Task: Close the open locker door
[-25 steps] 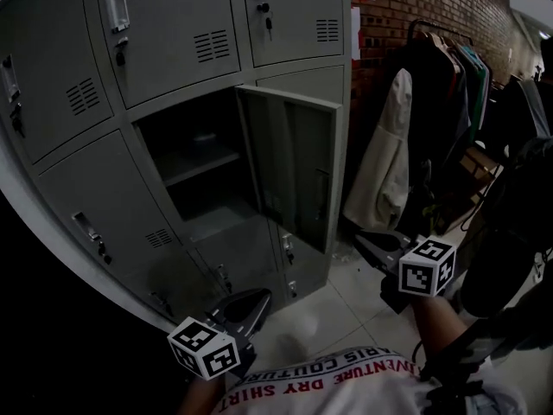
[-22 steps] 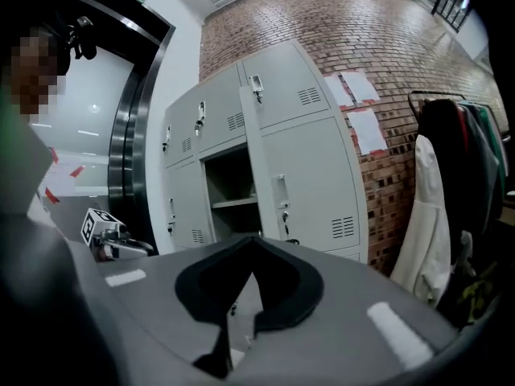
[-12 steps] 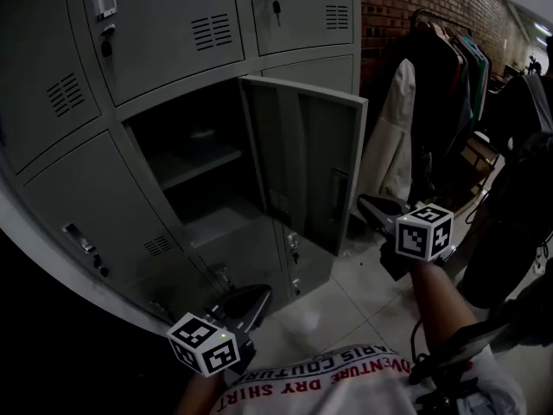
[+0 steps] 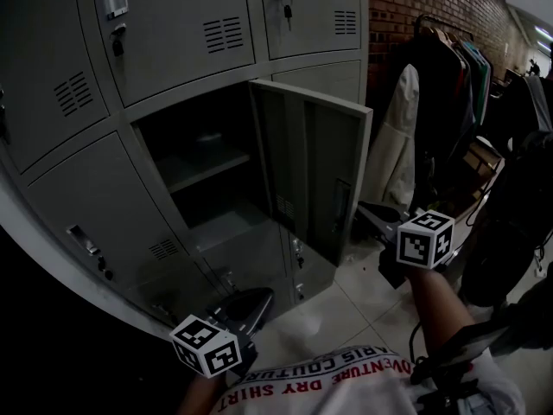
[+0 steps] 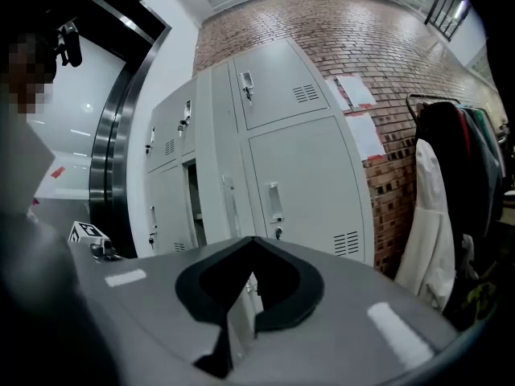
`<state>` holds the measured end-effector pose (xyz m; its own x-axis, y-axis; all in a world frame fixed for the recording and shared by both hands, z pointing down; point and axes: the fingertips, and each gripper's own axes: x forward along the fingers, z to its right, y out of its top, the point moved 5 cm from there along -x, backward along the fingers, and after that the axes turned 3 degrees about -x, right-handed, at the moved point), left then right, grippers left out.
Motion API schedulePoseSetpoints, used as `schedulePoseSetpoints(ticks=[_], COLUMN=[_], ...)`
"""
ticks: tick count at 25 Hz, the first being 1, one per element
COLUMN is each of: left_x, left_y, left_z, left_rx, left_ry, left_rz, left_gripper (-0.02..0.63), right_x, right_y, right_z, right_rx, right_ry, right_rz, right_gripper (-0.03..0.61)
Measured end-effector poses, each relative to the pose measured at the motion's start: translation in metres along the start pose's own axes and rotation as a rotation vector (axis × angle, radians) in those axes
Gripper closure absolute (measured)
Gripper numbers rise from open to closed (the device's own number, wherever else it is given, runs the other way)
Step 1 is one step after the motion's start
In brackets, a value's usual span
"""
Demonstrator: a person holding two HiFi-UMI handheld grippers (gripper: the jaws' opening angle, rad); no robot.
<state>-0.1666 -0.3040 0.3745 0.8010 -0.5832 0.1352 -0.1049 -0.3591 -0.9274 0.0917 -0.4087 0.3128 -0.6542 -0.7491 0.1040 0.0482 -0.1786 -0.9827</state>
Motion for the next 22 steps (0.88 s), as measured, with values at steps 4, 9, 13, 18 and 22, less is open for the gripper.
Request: schedulePoseSetpoints(ticks=[4,9,13,18,22], left_x=[-0.005,-0.018,-0.034,-0.059,-0.080], left_y=[0.000,0.001,0.001,-0.004,-0.008], left_z=[-0.002,-0.008,-0.016,-0.036,-0.050], left_rx=[0.004,-0.002,-0.007,-0.043,-0.081], left_ry=[0.011,0.038,0.073,0.136,0.192], left_rz=[0.000,0.020,0.031,0.056,0.077], left_gripper=[0.611,0.611,0.611,0.611,0.611], right_x=[0.001,0.016,0.037,0.072,0.107], right_y=[0.002,0.002,0.002,-0.001,-0.004], right_z=[-0.028,-0.066,-0.096,-0.132,-0.153], right_rx=[-0.011,-0.042,-0.053,-0.082,-0.104], right_ry=[0.068,0.179,0.265,0.373,0.444], right_rz=[0.022,0.012,0.006,-0.009,-0.036], right_gripper=[0.584,0.584,0.584,0.584,0.584])
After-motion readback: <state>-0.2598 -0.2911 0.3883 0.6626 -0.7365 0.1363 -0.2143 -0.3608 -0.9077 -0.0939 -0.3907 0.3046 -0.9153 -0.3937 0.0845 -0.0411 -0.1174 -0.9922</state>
